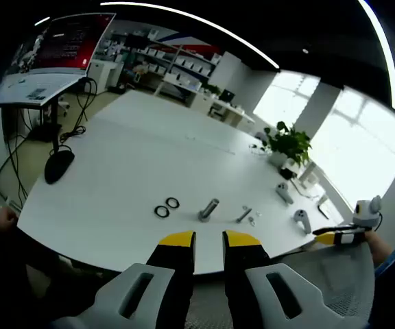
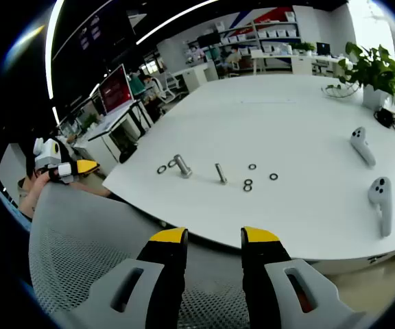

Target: Place the washer onto the threaded stud by aligning its center hole with the stud, sliding it down to the base, and recovering from edge contact or off-axis alignment until the washer reaches the visible bottom stop.

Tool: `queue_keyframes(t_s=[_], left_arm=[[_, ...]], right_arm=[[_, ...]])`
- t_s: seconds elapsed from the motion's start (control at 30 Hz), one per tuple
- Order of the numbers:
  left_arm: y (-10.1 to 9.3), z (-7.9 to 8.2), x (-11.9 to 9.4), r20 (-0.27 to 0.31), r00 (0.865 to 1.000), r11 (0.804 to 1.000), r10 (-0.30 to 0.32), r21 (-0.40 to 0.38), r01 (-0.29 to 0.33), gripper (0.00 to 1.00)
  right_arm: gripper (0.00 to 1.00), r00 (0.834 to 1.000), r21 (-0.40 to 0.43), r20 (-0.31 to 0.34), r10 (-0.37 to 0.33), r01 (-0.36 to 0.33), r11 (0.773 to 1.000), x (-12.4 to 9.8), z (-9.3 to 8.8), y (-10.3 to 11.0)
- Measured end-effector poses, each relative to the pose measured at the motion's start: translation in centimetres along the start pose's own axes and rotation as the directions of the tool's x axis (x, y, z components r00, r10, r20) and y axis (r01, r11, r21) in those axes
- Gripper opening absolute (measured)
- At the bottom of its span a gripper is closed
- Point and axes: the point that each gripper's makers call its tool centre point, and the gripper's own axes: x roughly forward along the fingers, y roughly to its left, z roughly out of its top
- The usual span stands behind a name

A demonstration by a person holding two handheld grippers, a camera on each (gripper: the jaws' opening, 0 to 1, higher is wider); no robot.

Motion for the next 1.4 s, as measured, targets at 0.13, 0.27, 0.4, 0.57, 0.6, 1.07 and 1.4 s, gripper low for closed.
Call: queue_keyframes(t_s=[0.13,0.27,0.4,0.57,0.6,1.07,1.4], left_arm=[[-0.02,0.0,-0.01,0.0,1.0,1.0,0.0,0.0,0.0,0.13],[0.02,0.0,0.0,-0.001,1.0,1.0,0.0,0.0,0.0,0.13],[0.02,-0.01,-0.01,-0.001,1.0,1.0,0.001,0.0,-0.001,0.13],[-0.03,-0.04,-0.03,-0.003,1.0,1.0,0.001,0.001,-0.001,0.13],[-0.08,-0.04,-0.04,-0.002,1.0,1.0,0.001,0.001,-0.001,0.13],[-0.23,-0.25,-0.04,-0.015,1.0,1.0,0.002,0.003,-0.002,0.13],[-0.12,-0.41,-0.09,-0.027,1.0,1.0,0.013,0.011,-0.013,0.14]], right_arm=[[0.33,1.0,0.0,0.0,0.0,0.0,1.0,0.01,0.02,0.0],[0.33,1.0,0.0,0.0,0.001,-0.001,1.0,0.03,0.03,-0.04],[0.33,1.0,0.001,0.002,0.0,0.0,1.0,0.03,0.05,-0.06],[0.33,1.0,0.004,0.006,-0.001,0.001,1.0,0.0,0.09,-0.05],[0.33,1.0,0.005,0.007,-0.002,0.001,1.0,-0.01,0.1,-0.06],[0.33,1.0,0.008,0.01,-0.005,0.005,1.0,0.01,0.15,-0.13],[0.33,1.0,0.007,0.01,-0.004,0.003,1.0,-0.01,0.12,-0.12]])
